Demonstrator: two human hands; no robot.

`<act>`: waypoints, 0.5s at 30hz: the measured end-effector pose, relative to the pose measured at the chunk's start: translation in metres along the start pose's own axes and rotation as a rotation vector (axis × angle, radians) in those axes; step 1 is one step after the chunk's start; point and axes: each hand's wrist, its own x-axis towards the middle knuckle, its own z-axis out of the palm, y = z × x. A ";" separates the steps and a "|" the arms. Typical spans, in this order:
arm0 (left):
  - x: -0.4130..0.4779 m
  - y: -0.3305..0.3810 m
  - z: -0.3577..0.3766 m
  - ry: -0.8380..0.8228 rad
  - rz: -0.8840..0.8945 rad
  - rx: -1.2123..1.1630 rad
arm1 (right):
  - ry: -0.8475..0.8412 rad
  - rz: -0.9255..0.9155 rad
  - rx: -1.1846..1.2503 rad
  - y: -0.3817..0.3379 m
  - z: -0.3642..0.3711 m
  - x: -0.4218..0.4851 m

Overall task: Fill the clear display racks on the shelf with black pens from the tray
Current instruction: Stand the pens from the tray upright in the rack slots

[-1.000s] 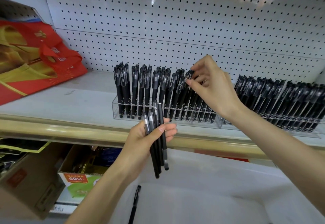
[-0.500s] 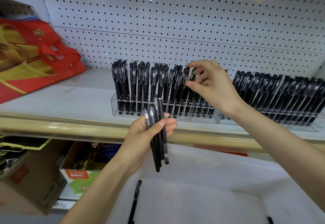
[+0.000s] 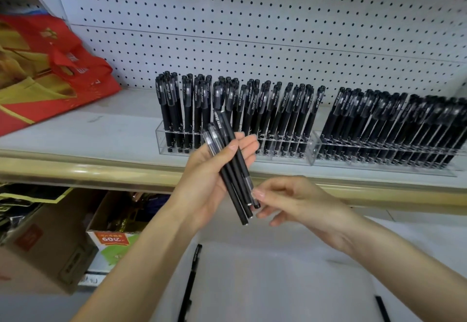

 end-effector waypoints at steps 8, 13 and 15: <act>0.000 0.002 0.006 0.061 0.079 0.025 | 0.113 -0.029 0.092 0.001 -0.003 0.001; -0.001 0.000 0.008 0.138 0.164 0.098 | 0.272 0.020 0.084 0.007 -0.016 -0.005; 0.000 -0.004 0.008 0.160 0.181 0.133 | 0.313 0.000 0.047 0.010 -0.018 -0.005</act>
